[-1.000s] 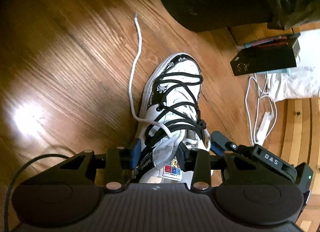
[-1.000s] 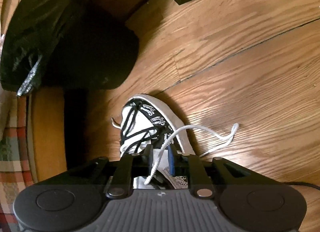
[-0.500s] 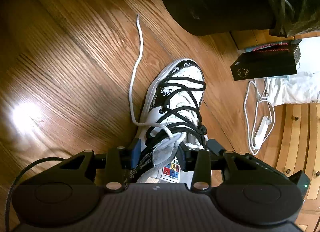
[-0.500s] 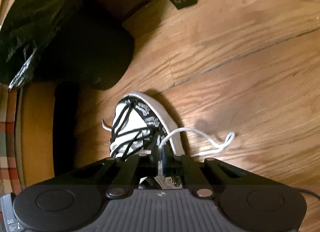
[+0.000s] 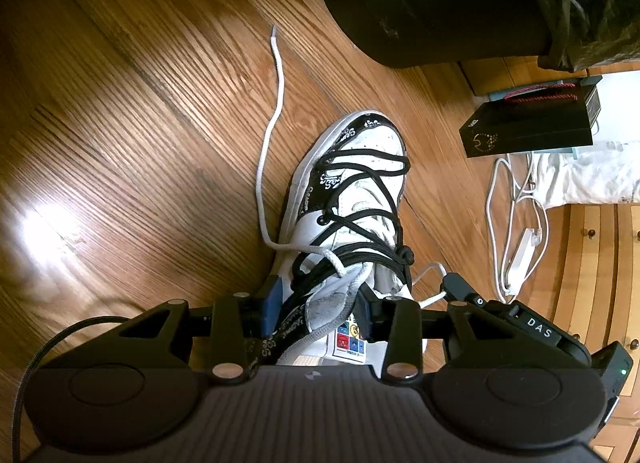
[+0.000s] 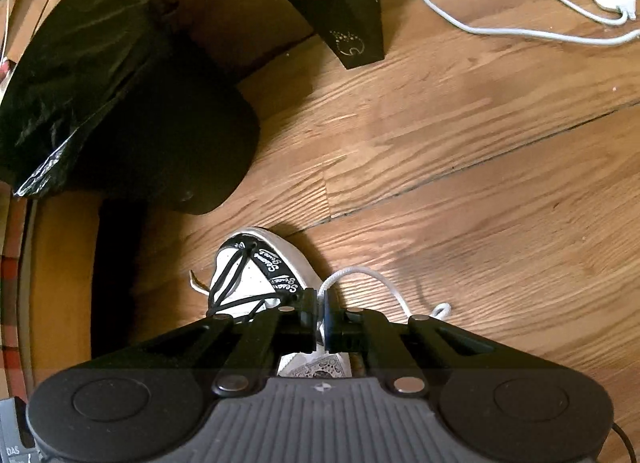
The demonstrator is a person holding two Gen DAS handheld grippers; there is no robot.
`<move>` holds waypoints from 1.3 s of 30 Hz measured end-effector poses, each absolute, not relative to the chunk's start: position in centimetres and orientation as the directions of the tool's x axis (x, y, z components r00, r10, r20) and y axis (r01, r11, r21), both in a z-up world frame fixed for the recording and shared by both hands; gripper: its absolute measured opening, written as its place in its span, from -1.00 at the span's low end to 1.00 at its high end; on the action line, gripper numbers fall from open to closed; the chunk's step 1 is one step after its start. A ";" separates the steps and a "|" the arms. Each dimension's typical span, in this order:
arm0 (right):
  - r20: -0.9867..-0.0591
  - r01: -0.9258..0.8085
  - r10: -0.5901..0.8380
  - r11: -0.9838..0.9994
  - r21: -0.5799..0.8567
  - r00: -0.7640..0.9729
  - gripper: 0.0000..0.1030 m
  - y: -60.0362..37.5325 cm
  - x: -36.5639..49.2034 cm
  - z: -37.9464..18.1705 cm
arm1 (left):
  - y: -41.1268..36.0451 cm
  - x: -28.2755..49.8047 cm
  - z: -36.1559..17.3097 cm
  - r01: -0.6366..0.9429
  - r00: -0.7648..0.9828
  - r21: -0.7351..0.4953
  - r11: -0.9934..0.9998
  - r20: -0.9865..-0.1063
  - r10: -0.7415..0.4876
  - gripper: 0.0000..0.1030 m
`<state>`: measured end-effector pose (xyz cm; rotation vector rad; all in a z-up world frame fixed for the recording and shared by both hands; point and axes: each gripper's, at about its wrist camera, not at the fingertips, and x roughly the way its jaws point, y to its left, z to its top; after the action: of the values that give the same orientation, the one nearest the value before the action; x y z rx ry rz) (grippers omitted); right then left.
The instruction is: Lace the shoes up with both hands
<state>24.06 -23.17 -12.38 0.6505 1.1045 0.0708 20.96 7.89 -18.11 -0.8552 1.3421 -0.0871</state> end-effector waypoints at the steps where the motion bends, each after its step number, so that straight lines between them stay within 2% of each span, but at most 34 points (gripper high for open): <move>1: -0.801 0.244 0.364 0.820 0.517 0.476 -0.93 -22.9 23.9 -12.1 | 7.9 21.0 -18.0 -0.409 0.272 -0.582 0.703 -0.813 -0.515 -0.20; 5: -0.781 0.203 0.372 0.827 0.524 0.501 -0.93 -22.8 23.7 -10.7 | 7.9 21.1 -17.3 -0.403 0.284 -0.589 0.701 -0.808 -0.516 -0.20; 13: -0.793 0.226 0.370 0.823 0.522 0.485 -0.90 -23.7 22.8 -11.1 | 8.1 21.1 -17.0 -0.405 0.299 -0.597 0.693 -0.802 -0.516 -0.20; 18: -0.781 0.218 0.351 0.828 0.517 0.516 -0.90 -24.5 22.8 -10.2 | 9.3 21.5 -15.4 -0.412 0.372 -0.612 0.674 -0.789 -0.489 -0.16; 24: -0.781 0.236 0.365 0.812 0.533 0.506 -0.77 -25.4 23.6 -10.6 | 10.9 21.7 -15.9 -0.479 0.391 -0.634 0.607 -0.773 -0.499 -0.16; 27: -0.796 0.286 0.330 0.807 0.517 0.508 -0.77 -26.3 23.7 -11.4 | 10.9 21.9 -15.7 -0.476 0.397 -0.642 0.601 -0.767 -0.504 -0.16; 32: -0.799 0.396 0.369 0.722 0.568 0.474 -0.76 -27.8 23.9 -13.7 | 10.9 22.2 -15.6 -0.471 0.401 -0.650 0.596 -0.760 -0.512 -0.16; 34: -0.798 0.425 0.378 0.696 0.579 0.469 -0.67 -28.1 23.9 -14.2 | 10.9 22.2 -15.6 -0.473 0.400 -0.651 0.593 -0.759 -0.514 -0.16; 39: -0.800 0.501 0.376 0.633 0.590 0.468 -0.64 -28.3 23.7 -16.1 | 10.7 22.2 -15.6 -0.470 0.400 -0.651 0.596 -0.759 -0.514 -0.16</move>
<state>23.72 -28.32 -16.10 0.9340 1.1268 -0.0919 22.18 10.73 -15.58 -0.9986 1.2165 -0.0346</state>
